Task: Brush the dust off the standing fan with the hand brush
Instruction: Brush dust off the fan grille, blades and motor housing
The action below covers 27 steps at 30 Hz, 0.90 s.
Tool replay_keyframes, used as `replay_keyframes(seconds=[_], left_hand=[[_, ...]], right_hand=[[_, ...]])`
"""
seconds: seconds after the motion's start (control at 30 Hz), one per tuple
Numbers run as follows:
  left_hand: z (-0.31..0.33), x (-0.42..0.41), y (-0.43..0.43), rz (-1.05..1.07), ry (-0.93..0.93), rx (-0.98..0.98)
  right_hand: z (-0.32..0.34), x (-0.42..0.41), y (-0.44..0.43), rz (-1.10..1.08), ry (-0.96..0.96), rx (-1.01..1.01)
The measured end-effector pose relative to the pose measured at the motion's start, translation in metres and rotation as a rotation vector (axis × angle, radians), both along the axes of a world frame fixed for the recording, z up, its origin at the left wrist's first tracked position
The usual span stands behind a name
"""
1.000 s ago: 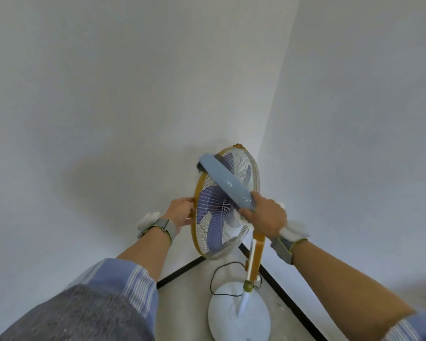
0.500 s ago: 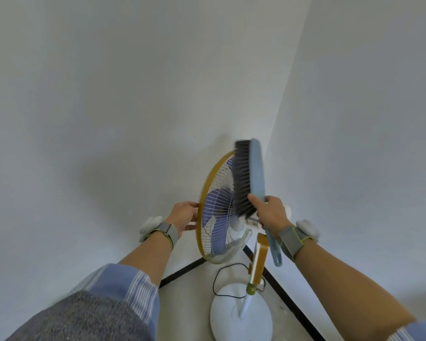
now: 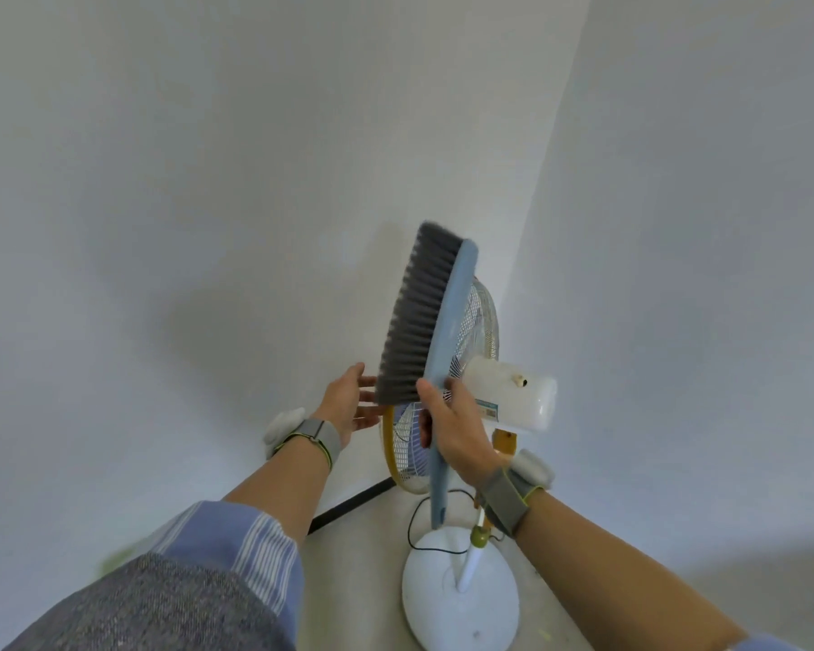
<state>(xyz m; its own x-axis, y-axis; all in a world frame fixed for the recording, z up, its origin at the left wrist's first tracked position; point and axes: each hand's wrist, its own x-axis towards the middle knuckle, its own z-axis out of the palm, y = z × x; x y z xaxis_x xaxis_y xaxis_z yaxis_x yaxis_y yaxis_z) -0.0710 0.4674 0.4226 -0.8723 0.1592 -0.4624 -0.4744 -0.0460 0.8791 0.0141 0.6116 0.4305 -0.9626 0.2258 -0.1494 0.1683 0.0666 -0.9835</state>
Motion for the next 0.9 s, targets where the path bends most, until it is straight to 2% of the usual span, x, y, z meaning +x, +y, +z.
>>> replay_keyframes(seconds=[0.07, 0.13, 0.2, 0.4, 0.53, 0.63, 0.8, 0.9], left_hand=[[0.001, 0.002, -0.002, 0.001, -0.011, 0.018], [0.000, 0.004, -0.003, -0.020, -0.015, 0.030], [-0.002, 0.007, -0.003, -0.005, -0.016, 0.052], [-0.005, 0.010, -0.002, 0.052, -0.035, 0.083], [-0.006, 0.012, -0.002, 0.067, -0.056, 0.101], [-0.007, 0.013, -0.004, 0.088, -0.064, 0.115], [-0.007, 0.016, -0.007, 0.105, -0.064, 0.112], [-0.009, 0.019, -0.009, 0.096, -0.044, 0.078]], right_hand=[[-0.021, 0.008, 0.008, -0.043, -0.062, 0.176], [-0.032, 0.011, 0.023, -0.181, -0.080, 0.420], [-0.030, 0.012, 0.038, -0.301, -0.077, 0.550], [-0.012, 0.008, 0.056, -0.361, 0.023, 0.613], [-0.025, 0.013, 0.038, -0.208, -0.016, 0.792], [-0.039, 0.022, 0.023, -0.026, 0.046, 0.682], [-0.030, 0.009, 0.017, 0.056, 0.095, 0.260], [-0.016, 0.005, 0.022, 0.093, 0.058, 0.073]])
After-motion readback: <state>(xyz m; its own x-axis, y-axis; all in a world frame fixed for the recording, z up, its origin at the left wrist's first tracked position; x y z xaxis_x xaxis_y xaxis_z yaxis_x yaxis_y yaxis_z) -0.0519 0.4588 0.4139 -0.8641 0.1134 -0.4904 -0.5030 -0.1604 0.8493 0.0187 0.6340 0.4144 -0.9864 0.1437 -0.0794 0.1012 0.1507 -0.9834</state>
